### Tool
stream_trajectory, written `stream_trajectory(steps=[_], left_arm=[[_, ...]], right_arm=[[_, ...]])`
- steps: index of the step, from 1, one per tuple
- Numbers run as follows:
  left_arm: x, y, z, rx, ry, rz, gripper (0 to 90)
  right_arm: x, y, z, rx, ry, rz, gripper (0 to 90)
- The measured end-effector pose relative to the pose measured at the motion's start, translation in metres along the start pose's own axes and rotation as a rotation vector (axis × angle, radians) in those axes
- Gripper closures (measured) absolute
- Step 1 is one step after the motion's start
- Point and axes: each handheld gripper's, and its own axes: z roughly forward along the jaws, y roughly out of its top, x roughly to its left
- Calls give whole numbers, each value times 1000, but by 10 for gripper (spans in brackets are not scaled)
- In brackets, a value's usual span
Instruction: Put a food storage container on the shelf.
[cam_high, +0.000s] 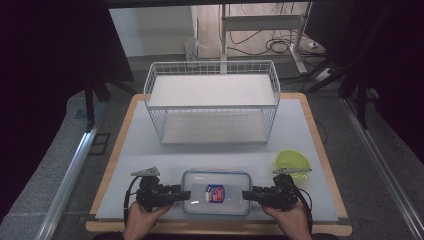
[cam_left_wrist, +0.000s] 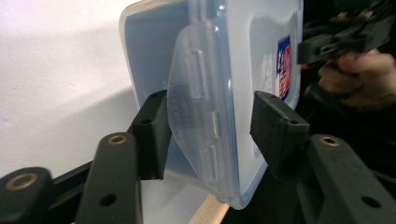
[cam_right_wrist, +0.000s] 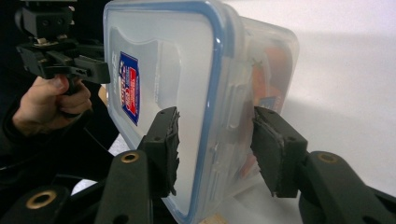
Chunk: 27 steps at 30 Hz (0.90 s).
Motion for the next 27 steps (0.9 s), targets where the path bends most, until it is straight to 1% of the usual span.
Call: stream_trajectory(steps=[1, 3, 6, 8, 10, 11, 12, 13, 14, 15, 16, 17, 24, 27], left_arm=[[0, 1, -1, -16, -12, -6, 510], [-1, 3, -3, -18, -4, 5, 521], [0, 3, -3, -19, -5, 1, 522], [0, 4, -3, -20, 0, 3, 522], [-2, 7, -5, -33, 4, 11, 522], [-4, 9, -6, -39, 8, 24, 522], [-6, 13, -8, -46, 10, 35, 522], [-6, 13, -8, -46, 10, 35, 523], [-7, 15, -10, -49, 10, 41, 523], [-8, 18, -11, -52, 6, 45, 528], [-8, 18, -11, -52, 6, 45, 529], [-9, 22, -13, -56, 7, 54, 529], [-10, 38, -20, -75, 1, 75, 535], [-11, 46, -23, -82, 2, 85, 537]], right_arm=[[-1, 0, 0, -5, 5, 0, 535], [-1, 0, 0, -14, 7, -14, 533], [-1, 1, 1, -17, 5, -20, 533], [0, 3, 1, -18, -5, -37, 532], [1, 6, 0, -26, -3, -44, 532], [2, 7, 0, -31, -1, -46, 532], [3, 10, -2, -42, 2, -60, 531], [4, 12, -3, -48, 3, -68, 531], [4, 12, -3, -48, 3, -68, 531], [4, 16, -4, -56, 9, -76, 530], [4, 16, -4, -56, 9, -76, 530], [5, 19, -6, -61, 13, -79, 531], [8, 37, -9, -81, 19, -109, 530], [10, 46, -10, -84, 22, -110, 530]])
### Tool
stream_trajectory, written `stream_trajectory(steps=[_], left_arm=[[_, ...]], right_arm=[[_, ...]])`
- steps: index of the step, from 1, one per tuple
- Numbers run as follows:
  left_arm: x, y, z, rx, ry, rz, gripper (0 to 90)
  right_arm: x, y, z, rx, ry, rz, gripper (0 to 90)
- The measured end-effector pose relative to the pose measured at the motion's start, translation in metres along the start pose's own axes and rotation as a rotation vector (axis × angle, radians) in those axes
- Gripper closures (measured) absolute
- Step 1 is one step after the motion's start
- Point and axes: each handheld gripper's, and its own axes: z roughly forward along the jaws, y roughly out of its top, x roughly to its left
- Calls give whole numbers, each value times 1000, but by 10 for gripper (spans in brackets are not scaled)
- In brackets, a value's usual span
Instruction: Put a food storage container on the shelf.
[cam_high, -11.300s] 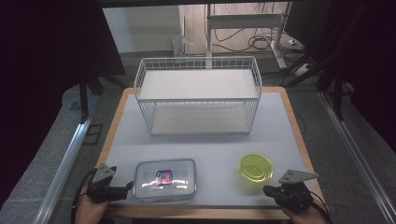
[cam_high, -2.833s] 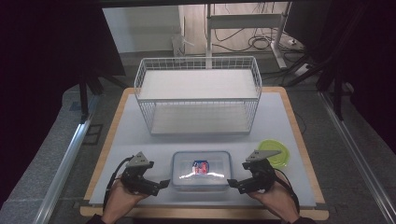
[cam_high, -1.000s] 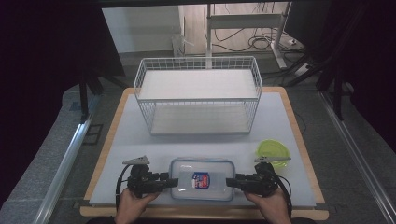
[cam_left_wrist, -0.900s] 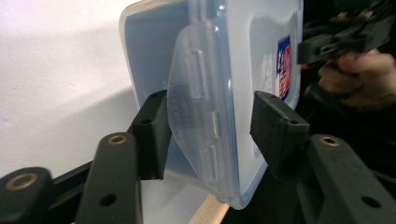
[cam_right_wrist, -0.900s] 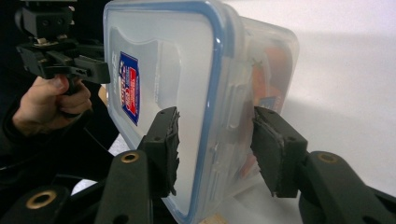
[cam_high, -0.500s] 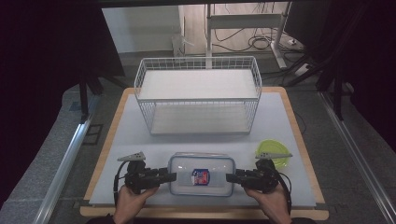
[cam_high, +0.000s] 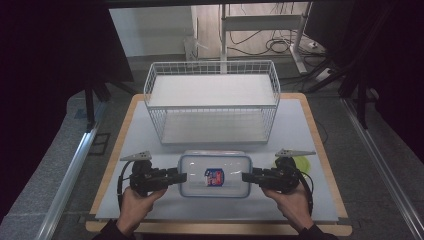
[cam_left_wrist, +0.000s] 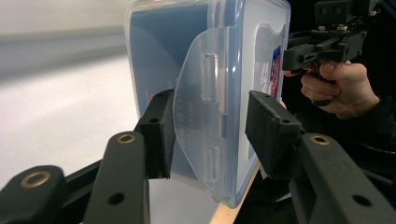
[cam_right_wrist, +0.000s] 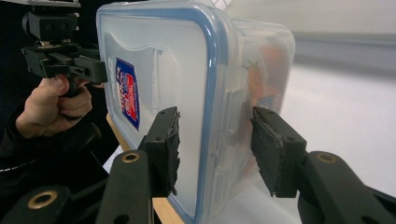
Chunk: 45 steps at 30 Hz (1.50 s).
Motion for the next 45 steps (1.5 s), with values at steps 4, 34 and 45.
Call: stream_trajectory(steps=[4, 34, 45], left_arm=[[0, 11, -2, -15, -1, 10, 537], [3, 92, -16, -80, 10, 47, 534], [10, 123, -24, -102, 8, 36, 533]], right_arm=[[1, 12, -2, -15, -1, -12, 530], [5, 100, -8, -85, 6, -53, 531], [8, 138, -6, -98, 2, -59, 532]])
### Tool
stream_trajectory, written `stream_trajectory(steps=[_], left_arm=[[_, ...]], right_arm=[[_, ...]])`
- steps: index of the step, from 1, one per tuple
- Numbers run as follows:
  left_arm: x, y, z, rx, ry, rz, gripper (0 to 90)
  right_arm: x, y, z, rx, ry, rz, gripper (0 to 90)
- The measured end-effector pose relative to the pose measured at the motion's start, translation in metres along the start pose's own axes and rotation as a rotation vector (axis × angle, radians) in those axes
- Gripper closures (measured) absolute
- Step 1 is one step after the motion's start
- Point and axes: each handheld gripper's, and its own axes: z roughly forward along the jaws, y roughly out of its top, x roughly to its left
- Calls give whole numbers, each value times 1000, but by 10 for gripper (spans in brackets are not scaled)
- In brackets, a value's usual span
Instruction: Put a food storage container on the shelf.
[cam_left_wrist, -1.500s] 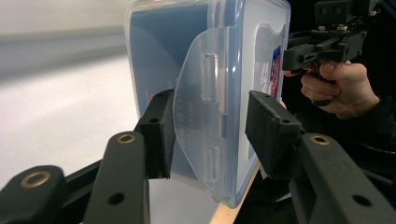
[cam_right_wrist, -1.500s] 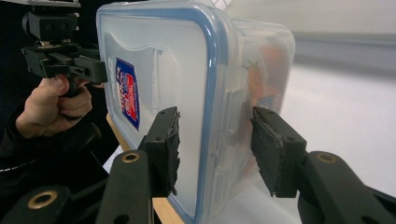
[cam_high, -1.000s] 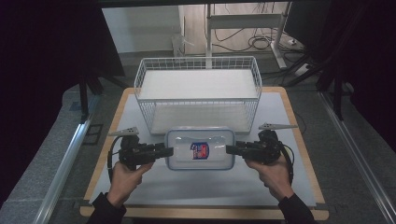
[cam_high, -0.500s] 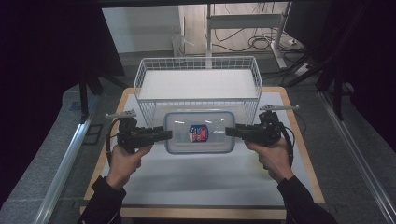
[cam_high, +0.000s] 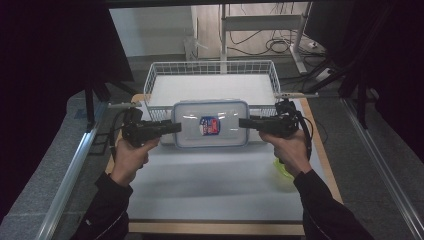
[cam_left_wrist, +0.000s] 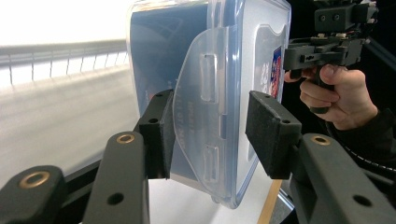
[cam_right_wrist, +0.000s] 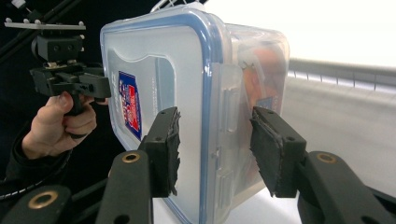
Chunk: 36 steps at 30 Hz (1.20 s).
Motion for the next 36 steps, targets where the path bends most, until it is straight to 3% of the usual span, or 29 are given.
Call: stream_trajectory(steps=[20, 36], left_arm=[[18, 67, 1, -10, -5, 5, 534], [41, 94, 11, -14, -2, -36, 531]], right_arm=[[-7, 67, 8, -44, -8, 5, 531], [-23, 94, 21, -61, -21, 29, 531]])
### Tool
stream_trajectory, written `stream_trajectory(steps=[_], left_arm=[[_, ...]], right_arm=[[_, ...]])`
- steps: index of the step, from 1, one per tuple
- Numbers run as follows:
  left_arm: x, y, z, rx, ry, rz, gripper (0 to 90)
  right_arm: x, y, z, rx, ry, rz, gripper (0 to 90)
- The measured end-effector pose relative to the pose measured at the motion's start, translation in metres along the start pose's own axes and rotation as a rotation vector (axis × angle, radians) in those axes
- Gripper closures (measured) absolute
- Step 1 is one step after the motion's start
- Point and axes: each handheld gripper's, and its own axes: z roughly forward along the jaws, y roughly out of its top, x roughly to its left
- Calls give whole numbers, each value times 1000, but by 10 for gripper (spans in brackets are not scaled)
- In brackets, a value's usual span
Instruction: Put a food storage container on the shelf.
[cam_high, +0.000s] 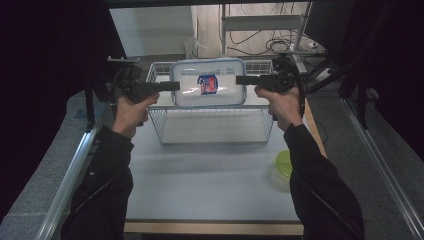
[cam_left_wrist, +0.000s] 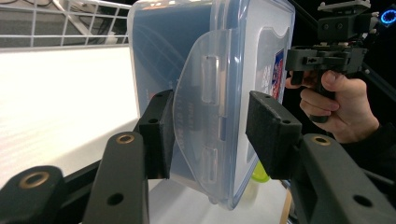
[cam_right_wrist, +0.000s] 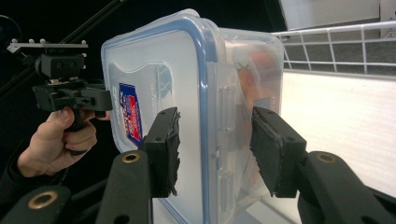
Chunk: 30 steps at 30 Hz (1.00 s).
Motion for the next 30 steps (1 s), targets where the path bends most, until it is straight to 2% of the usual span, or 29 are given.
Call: stream_trajectory(steps=[5, 10, 14, 19, 21, 23, 30], left_arm=[[6, 6, 3, -9, 9, 0, 528], [14, 7, 5, -17, 19, -19, 523], [21, 7, 8, -22, 27, -32, 519], [25, 6, 12, -31, 23, -38, 516], [24, 7, 14, -29, 27, -28, 515], [20, 8, 17, -21, 63, 8, 491], [15, 9, 18, -8, 97, 39, 468]], right_arm=[[-6, 6, 5, -2, -4, 10, 530], [-12, 8, 13, -3, -3, 25, 530], [-18, 7, 21, 4, -8, 56, 529], [-22, 7, 21, -1, -12, 80, 529], [-23, 7, 21, -1, -14, 81, 528], [-26, 7, 20, -9, -8, 93, 533], [-25, 7, 20, -9, -23, 72, 521]])
